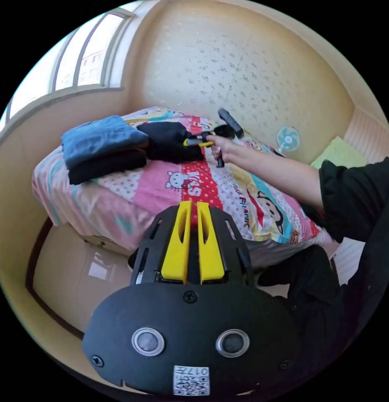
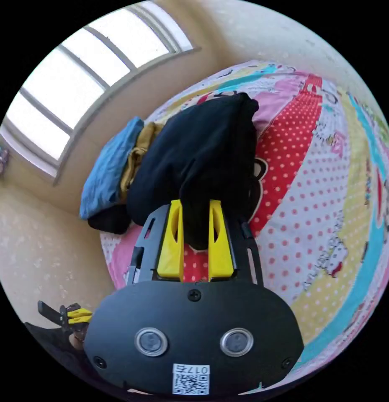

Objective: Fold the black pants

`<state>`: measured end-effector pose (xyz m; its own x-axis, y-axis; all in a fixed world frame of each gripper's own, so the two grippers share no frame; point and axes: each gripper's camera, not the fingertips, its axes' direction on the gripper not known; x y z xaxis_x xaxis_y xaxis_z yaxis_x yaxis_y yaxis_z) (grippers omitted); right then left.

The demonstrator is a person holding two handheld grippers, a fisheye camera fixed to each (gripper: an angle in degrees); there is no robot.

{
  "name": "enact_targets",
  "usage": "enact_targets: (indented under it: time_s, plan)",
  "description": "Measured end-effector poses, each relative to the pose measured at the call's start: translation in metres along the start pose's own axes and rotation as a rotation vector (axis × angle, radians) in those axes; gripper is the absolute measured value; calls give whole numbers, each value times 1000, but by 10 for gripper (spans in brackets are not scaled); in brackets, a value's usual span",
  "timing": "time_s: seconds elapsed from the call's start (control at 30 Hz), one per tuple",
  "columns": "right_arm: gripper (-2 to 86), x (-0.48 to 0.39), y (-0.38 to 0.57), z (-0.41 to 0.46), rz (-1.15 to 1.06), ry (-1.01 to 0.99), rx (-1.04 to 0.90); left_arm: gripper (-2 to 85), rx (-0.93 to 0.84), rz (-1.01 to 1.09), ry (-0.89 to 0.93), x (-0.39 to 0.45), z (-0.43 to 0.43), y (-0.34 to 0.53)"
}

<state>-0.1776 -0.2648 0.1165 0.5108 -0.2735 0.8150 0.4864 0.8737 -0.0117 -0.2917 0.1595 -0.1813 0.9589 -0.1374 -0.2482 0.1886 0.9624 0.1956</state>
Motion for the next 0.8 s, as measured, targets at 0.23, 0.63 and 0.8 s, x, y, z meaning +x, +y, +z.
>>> enact_targets:
  time_s: [0.23,0.63,0.8]
  plan:
    - [39,105,108,-144,93,-1106,510,22,241,-21,-21,-14,-23,-18]
    - [65,79,419,-420,219,-47,518,154,-56,-275,584,0,68,-70]
    - [79,51,433,-420,352,118,517,168,-319,-346,665,32,163,-84]
